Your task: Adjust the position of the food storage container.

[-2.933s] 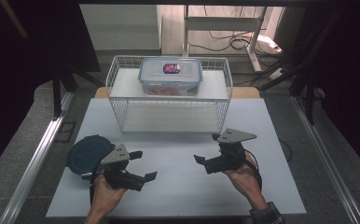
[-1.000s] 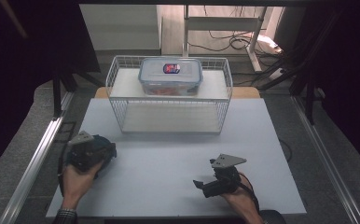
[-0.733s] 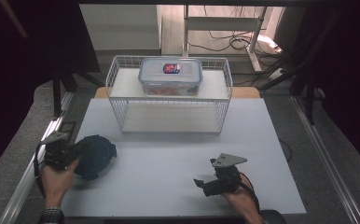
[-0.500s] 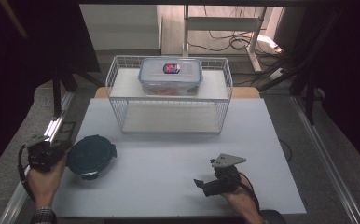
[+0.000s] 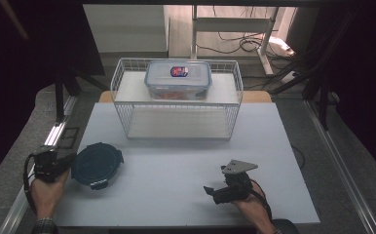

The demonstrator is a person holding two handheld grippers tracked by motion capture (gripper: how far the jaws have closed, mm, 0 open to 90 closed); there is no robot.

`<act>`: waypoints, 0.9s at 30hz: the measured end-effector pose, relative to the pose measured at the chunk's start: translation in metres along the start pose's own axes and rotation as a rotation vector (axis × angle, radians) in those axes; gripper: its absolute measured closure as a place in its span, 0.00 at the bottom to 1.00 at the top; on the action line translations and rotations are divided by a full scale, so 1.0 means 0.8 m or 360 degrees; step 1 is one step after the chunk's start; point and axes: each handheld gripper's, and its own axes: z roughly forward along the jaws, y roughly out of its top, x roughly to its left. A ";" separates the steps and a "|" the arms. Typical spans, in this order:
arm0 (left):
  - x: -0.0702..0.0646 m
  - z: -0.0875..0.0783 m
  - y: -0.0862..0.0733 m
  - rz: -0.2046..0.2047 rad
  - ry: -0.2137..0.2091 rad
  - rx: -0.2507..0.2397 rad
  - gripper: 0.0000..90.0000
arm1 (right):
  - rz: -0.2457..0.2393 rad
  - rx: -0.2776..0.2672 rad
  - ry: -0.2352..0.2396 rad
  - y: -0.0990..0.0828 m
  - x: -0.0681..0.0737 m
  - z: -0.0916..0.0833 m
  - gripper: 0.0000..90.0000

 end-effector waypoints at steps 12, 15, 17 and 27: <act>-0.069 0.025 0.009 0.0144 -0.0167 0.0071 1.00 | -0.0003 0.0021 -0.0007 -0.001 -0.001 0.002 0.05; -0.083 0.030 0.009 0.0177 -0.0195 0.0080 1.00 | -0.0007 0.0021 -0.0007 -0.001 -0.001 0.002 0.05; -0.087 0.030 0.010 0.0193 -0.0183 0.0086 1.00 | -0.0004 0.0023 -0.0006 -0.001 -0.001 0.002 0.05; -0.086 -0.003 -0.026 0.0143 -0.0091 0.0141 1.00 | 0.0011 0.0019 -0.0037 -0.005 -0.007 -0.001 0.05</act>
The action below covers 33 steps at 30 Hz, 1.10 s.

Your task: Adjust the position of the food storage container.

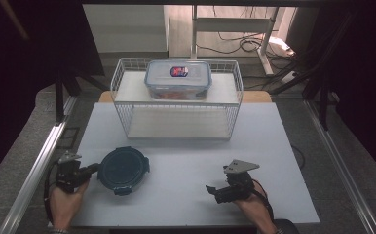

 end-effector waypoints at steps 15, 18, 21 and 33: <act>-0.026 0.012 0.009 -0.0015 -0.0117 -0.0027 1.00 | 0.0017 0.0005 -0.0017 0.000 -0.005 0.002 0.05; -0.039 0.017 0.011 0.0008 -0.0186 -0.0015 1.00 | 0.0025 0.0011 -0.0019 0.000 -0.006 0.002 0.05; -0.055 0.023 0.014 0.0042 -0.0234 -0.0012 1.00 | 0.0024 0.0014 -0.0023 0.000 -0.007 0.003 0.05; -0.116 0.038 0.017 0.0143 -0.0420 0.0009 1.00 | 0.0048 0.0014 -0.0051 -0.002 -0.015 0.000 0.06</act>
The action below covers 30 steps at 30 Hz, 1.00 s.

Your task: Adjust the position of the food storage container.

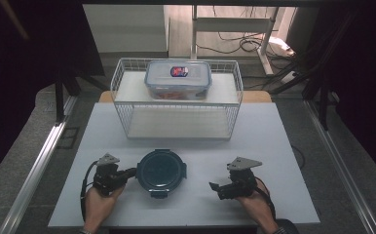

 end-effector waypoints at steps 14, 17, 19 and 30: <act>-0.039 0.027 0.011 0.0098 -0.0108 0.0011 1.00 | 0.0016 0.0014 -0.0021 -0.001 -0.006 0.000 0.06; -0.037 0.030 0.014 0.0108 -0.0136 0.0015 1.00 | 0.0019 0.0018 -0.0027 -0.002 -0.008 0.000 0.06; -0.031 0.031 0.014 0.0089 -0.0180 0.0023 1.00 | 0.0021 0.0024 -0.0033 -0.003 -0.009 0.000 0.06; -0.016 0.006 0.005 0.0157 -0.0112 -0.0026 0.54 | 0.0037 -0.0011 -0.0038 -0.007 -0.017 -0.007 0.06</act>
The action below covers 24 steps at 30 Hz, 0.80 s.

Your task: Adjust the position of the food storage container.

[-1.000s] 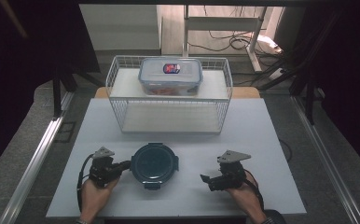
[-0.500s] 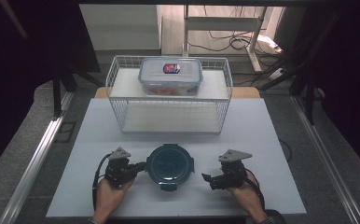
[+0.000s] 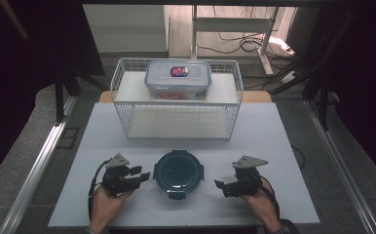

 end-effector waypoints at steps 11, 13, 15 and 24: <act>0.011 -0.008 -0.019 0.0016 -0.0056 -0.0013 0.16 | 0.0000 -0.0001 0.0007 -0.003 -0.002 0.001 0.06; 0.011 -0.007 -0.020 0.0015 -0.0062 -0.0002 0.14 | 0.0001 -0.0001 0.0010 -0.003 -0.003 0.001 0.06; 0.010 -0.005 -0.023 0.0051 -0.0039 0.0030 0.13 | 0.0001 -0.0002 0.0013 -0.004 -0.003 0.002 0.06; 0.016 -0.002 -0.029 0.0091 0.0008 0.0018 0.08 | -0.0006 0.0009 0.0022 -0.004 -0.003 0.003 0.06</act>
